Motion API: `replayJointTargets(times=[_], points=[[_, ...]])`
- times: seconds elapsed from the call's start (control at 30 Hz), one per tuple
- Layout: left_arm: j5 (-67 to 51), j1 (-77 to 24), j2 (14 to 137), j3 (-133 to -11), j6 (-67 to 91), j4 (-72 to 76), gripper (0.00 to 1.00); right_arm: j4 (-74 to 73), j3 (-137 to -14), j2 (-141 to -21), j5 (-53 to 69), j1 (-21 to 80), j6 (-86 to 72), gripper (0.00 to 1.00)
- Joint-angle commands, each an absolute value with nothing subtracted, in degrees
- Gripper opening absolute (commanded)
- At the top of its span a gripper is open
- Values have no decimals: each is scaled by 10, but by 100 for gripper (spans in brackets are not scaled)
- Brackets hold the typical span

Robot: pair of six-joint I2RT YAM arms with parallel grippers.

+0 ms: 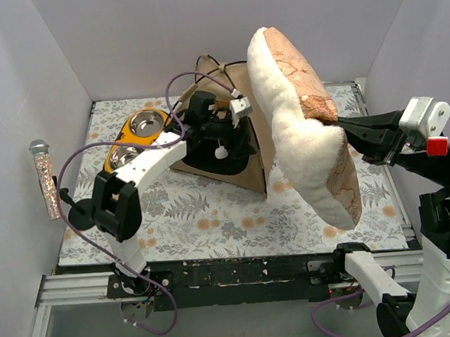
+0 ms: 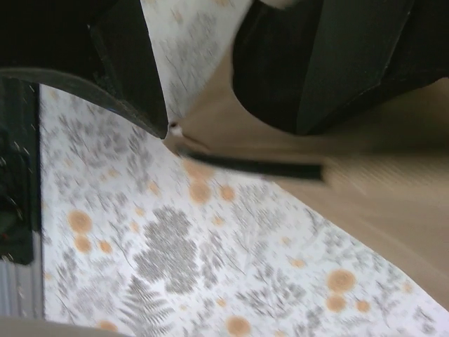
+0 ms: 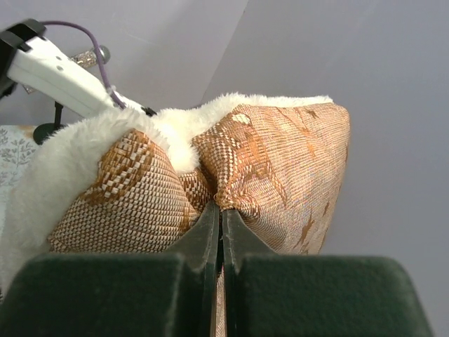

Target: Set up the pet tent

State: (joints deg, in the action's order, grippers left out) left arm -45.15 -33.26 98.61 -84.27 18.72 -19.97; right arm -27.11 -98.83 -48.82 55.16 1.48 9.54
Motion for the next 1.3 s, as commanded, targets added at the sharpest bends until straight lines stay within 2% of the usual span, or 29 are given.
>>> replayJointTargets(times=[0.0,0.1,0.17,0.23,0.33,0.4,0.5,0.57,0.67,0.77,0.83,0.9,0.97,1.03,1.27], points=[[-410,-339,1062,-976,306,-64,76,-217,-1020,-486,530,10,99,1],[-437,-326,1074,-1042,315,-104,85,-200,-1017,-486,534,10,91,1],[-474,-317,1043,-1040,298,-135,94,-186,-1016,-487,541,8,84,1],[-507,-313,990,-1014,268,-171,98,-171,-1008,-483,549,8,72,1],[-514,-309,892,-957,225,-227,98,-157,-987,-474,576,6,56,1],[-476,-297,834,-923,228,-256,98,-152,-966,-468,598,6,41,1],[-453,-224,757,-887,300,-226,98,-163,-945,-464,639,6,23,1],[-456,-165,730,-914,358,-183,98,-210,-919,-458,661,5,56,1],[-564,-150,746,-1041,222,-318,98,-243,-882,-454,683,5,64,1],[-655,-154,744,-1078,116,-438,98,-242,-851,-462,707,5,63,1],[-670,-188,746,-1076,52,-504,98,-237,-832,-470,725,6,61,1],[-609,-269,751,-1059,-36,-542,98,-239,-814,-476,735,5,62,1],[-563,-329,752,-1021,-71,-494,98,-274,-801,-482,743,6,96,1],[-542,-355,765,-986,-36,-406,98,-316,-802,-493,745,7,138,1],[-470,-464,848,-992,-105,-366,98,-379,-813,-523,710,68,192,1]])
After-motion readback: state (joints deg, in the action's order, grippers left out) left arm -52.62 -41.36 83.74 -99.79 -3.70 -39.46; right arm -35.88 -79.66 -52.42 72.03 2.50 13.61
